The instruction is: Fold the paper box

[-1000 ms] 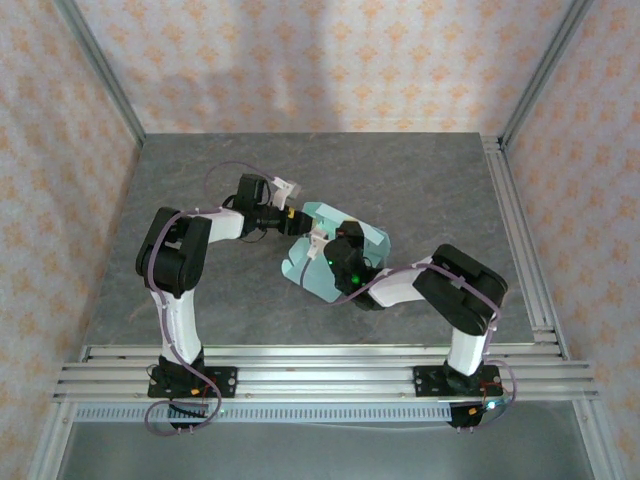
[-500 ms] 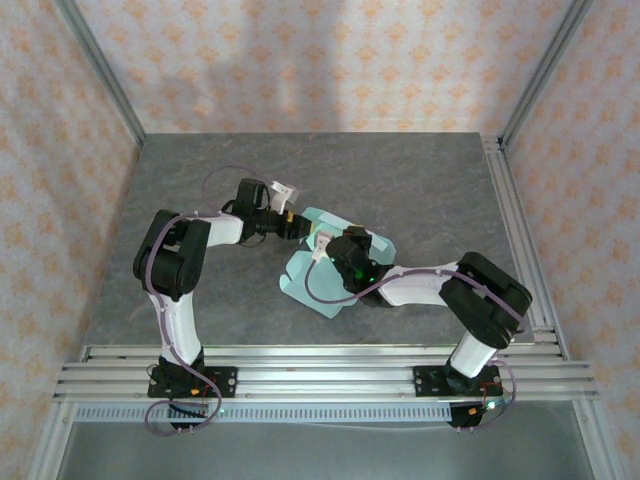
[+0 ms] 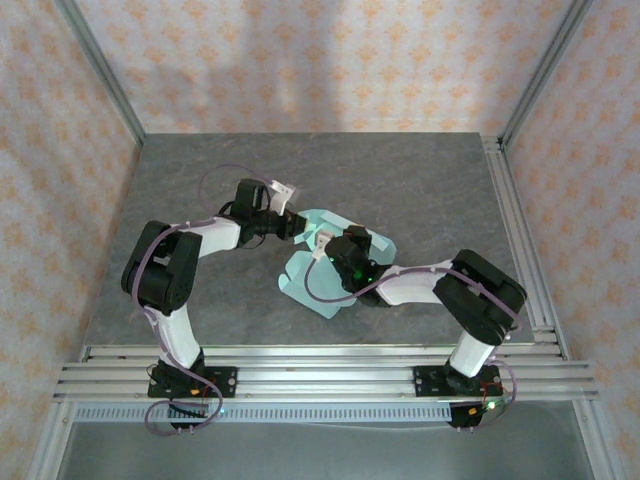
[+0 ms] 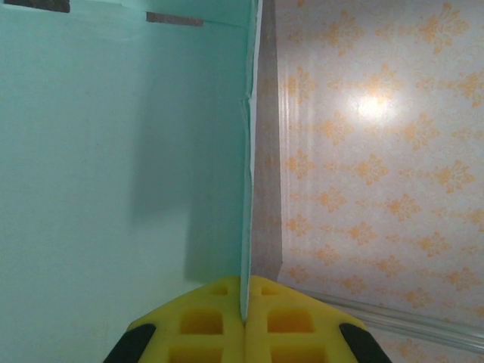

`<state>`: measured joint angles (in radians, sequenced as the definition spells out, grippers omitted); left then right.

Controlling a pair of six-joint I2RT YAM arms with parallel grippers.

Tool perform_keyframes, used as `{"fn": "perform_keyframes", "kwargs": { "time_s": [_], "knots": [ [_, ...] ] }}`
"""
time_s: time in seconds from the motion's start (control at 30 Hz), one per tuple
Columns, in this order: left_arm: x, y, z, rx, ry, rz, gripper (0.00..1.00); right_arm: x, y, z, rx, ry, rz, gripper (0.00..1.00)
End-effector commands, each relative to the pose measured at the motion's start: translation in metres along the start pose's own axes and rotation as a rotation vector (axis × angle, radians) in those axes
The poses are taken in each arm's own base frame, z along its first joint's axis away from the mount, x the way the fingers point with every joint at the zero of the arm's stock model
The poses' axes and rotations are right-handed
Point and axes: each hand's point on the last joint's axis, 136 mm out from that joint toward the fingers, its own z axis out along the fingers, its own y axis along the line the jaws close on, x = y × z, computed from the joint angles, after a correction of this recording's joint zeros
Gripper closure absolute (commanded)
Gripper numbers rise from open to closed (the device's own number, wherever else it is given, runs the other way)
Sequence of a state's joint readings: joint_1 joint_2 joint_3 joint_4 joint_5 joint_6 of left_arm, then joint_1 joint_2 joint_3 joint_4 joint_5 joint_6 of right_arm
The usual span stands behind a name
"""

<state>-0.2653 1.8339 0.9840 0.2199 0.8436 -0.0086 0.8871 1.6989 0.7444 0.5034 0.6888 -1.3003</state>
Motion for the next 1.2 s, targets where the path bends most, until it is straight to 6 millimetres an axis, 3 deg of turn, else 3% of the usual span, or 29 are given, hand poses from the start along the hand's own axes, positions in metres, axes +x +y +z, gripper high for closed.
{"fn": "perform_keyframes", "kwargs": {
  "time_s": [0.0, 0.33, 0.87, 1.17],
  "knots": [
    [0.006, -0.012, -0.005, -0.003, 0.016, 0.009, 0.87, 0.000, 0.001, 0.005, 0.009, 0.034, -0.037, 1.00],
    [0.015, -0.020, -0.011, -0.039, 0.009, 0.001, 0.88, -0.010, -0.018, 0.010, 0.147, 0.051, -0.054, 1.00],
    [0.039, -0.010, -0.009, -0.133, -0.004, -0.025, 0.88, -0.028, -0.019, 0.015, 0.208, 0.031, -0.064, 1.00],
    [0.049, -0.008, -0.011, -0.141, -0.016, -0.031, 0.88, -0.041, -0.022, 0.016, 0.345, -0.002, -0.119, 1.00]
  ]
}}
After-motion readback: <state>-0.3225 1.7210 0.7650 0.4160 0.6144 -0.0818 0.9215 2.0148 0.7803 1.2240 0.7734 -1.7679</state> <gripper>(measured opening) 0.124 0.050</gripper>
